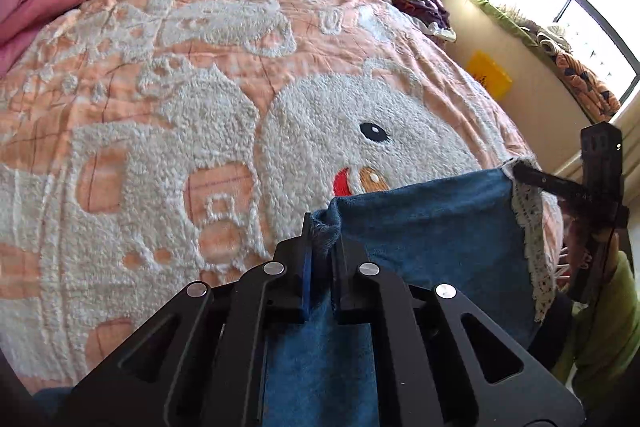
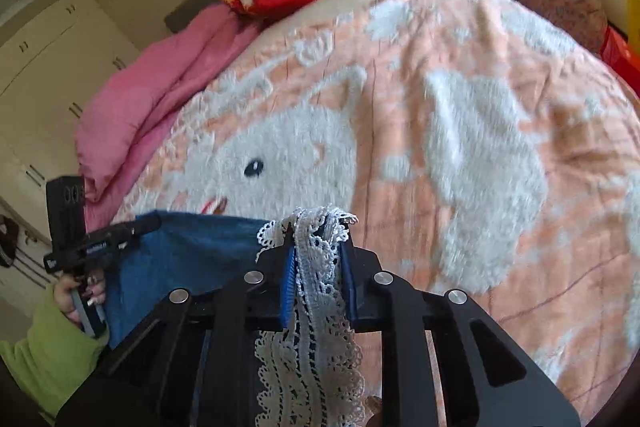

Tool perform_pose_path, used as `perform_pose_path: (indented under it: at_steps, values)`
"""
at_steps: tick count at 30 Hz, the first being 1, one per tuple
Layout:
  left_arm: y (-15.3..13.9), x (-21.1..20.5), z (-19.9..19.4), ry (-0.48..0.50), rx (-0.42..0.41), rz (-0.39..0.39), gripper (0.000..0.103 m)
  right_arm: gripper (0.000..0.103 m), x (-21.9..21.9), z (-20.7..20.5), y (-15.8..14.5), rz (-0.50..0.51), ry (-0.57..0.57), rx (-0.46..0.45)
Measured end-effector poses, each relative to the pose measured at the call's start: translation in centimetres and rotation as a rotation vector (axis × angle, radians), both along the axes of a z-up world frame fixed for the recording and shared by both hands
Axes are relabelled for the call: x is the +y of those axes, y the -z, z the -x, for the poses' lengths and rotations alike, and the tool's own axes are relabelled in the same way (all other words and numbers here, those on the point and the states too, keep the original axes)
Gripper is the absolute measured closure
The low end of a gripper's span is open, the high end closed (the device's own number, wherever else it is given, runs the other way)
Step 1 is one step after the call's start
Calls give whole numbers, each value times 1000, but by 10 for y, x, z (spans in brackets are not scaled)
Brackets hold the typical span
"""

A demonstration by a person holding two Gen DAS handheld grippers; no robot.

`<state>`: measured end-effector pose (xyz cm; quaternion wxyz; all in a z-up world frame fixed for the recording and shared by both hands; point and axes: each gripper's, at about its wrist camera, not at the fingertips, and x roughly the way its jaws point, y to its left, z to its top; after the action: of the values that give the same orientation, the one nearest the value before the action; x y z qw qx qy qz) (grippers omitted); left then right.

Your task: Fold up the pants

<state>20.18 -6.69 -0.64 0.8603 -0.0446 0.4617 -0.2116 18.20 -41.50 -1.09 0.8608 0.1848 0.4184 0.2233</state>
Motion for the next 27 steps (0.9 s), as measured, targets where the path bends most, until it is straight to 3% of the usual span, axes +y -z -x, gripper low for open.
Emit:
perform_pose_path:
  at_steps: [6,8,10,11,12,14,17,18,20,21,23,25,27]
  values:
    - [31,-16,-9,-20,-1,-114,98,82,25,-21,26,211,15,27]
    - [30,-11,-7,-35,-8,-95,95,66,26,-18,22,240,31,13]
    - [22,-4,-2,-50,-4,-65,82,59,18,-6,7,253,72,-30]
    - [11,3,7,-60,-18,-62,67,59,15,2,-2,249,87,-57]
    - [5,7,14,-65,-33,-64,60,59,11,18,-14,251,95,-103]
    - [-12,19,38,-99,-76,-81,54,59,11,45,-24,262,72,-167]
    - [-22,36,80,-162,-91,-130,46,59,21,85,-30,311,2,-189]
    - [-24,42,95,-175,-94,-125,44,58,24,95,-29,328,-20,-189]
    - [-18,51,119,-191,-74,-110,36,45,47,115,-20,380,-94,-161]
    - [-11,54,124,-195,-55,-127,35,45,56,121,-15,391,-122,-143]
    - [9,58,131,-229,-29,-237,33,45,77,127,-1,396,-192,-81]
    - [25,67,132,-274,4,-312,31,45,97,127,13,500,-207,-37]
    - [28,81,133,-289,10,-257,29,45,104,126,29,639,-176,6]
